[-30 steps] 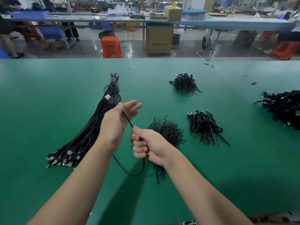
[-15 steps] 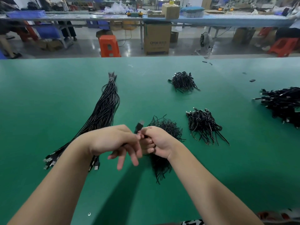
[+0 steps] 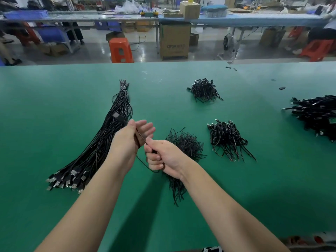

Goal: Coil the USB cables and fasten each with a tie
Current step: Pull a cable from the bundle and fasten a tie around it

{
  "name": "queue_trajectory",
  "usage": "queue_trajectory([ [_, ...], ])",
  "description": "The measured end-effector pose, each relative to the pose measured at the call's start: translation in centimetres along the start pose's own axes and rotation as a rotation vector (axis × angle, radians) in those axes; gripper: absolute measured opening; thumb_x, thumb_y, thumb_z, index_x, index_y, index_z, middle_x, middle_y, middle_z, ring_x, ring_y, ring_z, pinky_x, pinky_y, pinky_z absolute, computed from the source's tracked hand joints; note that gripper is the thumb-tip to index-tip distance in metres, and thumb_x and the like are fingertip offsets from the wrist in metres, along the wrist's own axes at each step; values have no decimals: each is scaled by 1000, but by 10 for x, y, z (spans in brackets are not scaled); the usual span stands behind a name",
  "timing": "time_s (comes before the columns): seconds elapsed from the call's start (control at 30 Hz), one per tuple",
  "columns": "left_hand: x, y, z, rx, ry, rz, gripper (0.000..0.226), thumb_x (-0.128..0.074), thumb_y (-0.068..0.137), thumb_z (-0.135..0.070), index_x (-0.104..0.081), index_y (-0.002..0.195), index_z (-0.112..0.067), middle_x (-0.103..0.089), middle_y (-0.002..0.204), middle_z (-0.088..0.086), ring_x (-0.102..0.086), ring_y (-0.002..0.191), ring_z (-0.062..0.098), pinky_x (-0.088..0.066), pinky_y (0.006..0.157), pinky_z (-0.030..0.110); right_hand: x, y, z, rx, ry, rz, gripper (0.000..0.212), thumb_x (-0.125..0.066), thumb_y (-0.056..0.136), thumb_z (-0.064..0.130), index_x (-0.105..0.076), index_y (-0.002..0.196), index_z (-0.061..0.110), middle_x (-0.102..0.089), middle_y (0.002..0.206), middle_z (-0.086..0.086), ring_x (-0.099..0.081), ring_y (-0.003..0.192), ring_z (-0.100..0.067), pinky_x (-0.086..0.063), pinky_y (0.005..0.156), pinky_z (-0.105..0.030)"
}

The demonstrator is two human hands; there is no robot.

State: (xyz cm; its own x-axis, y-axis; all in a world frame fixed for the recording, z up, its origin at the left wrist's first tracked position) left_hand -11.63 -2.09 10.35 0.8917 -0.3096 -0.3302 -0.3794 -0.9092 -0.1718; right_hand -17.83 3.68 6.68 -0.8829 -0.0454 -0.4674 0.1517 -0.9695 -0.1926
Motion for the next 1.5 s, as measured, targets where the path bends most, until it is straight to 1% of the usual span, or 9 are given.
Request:
queue_trajectory([
  [0.1,-2,7,-13,28,-326,-16,48,-24,110,-34,-61,104,-4,-76,88,7,-73,74,13,-55,61,21,-5,2,-11,-26,45,20,40,-46,105,38,-48,70,20,-28,53,8,-19,43,-7,-19,42,-19],
  [0.23,0,6,-34,91,-398,158,40,-40,105,-31,-68,85,-11,-55,59,-5,-26,32,4,-23,34,18,4,-1,-18,-40,234,54,41,-46,105,35,-52,67,20,-27,54,9,-21,45,-7,-22,42,-19],
  [0.43,-17,-37,-9,200,785,843,49,-44,99,-39,-74,100,-1,-73,78,22,-27,30,12,-25,36,18,13,-1,-24,-59,131,21,41,-52,102,39,-56,65,22,-27,53,9,-22,43,-6,-28,41,-19],
  [0.63,17,-10,8,131,1579,450,38,-37,106,-39,-67,106,-14,-77,95,-4,-68,57,14,-55,63,29,23,-1,-22,-73,190,-8,40,-45,105,37,-55,70,21,-27,54,9,-20,45,-8,-23,41,-20],
  [0.77,8,3,-7,-196,1073,183,35,-39,107,-32,-65,126,-17,-74,109,-6,-72,83,1,-58,81,27,17,-1,-20,-51,224,-21,42,-44,106,36,-55,68,20,-27,53,9,-20,44,-7,-23,41,-19],
  [0.93,16,14,-8,-166,104,-2,38,-30,110,-27,-61,115,-4,-75,106,11,-74,94,21,-60,77,27,3,1,-28,-62,186,-12,39,-43,107,36,-48,72,19,-27,53,9,-20,44,-7,-21,42,-18],
  [1.1,8,14,-11,54,-308,91,40,-38,106,-32,-67,92,-8,-55,63,-7,-41,39,4,-35,38,17,0,3,-43,-112,346,-39,38,-45,105,36,-48,71,19,-25,52,9,-20,42,-6,-20,41,-19],
  [1.3,-9,-30,-5,136,678,784,40,-48,102,-33,-74,103,-2,-71,73,13,-25,40,12,-22,39,19,11,1,-40,-136,367,-56,48,-42,105,35,-53,61,21,-26,49,10,-21,40,-5,-21,39,-18],
  [1.5,8,-30,11,210,1420,681,34,-41,106,-32,-68,94,-15,-73,66,-14,-45,41,14,-41,46,21,11,0,-28,-96,361,-61,47,-41,107,35,-57,65,20,-26,50,10,-20,38,-4,-23,35,-18],
])
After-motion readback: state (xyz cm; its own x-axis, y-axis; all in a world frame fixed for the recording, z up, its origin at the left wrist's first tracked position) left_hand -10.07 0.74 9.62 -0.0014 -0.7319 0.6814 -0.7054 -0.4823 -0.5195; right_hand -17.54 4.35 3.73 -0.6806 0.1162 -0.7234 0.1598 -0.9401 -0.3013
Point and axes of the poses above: each hand's wrist, its own y-axis towards the middle knuckle, its own x-axis out of the back of the hand, z = x × y, the point moved 9 cm from there along y, towards the middle knuckle
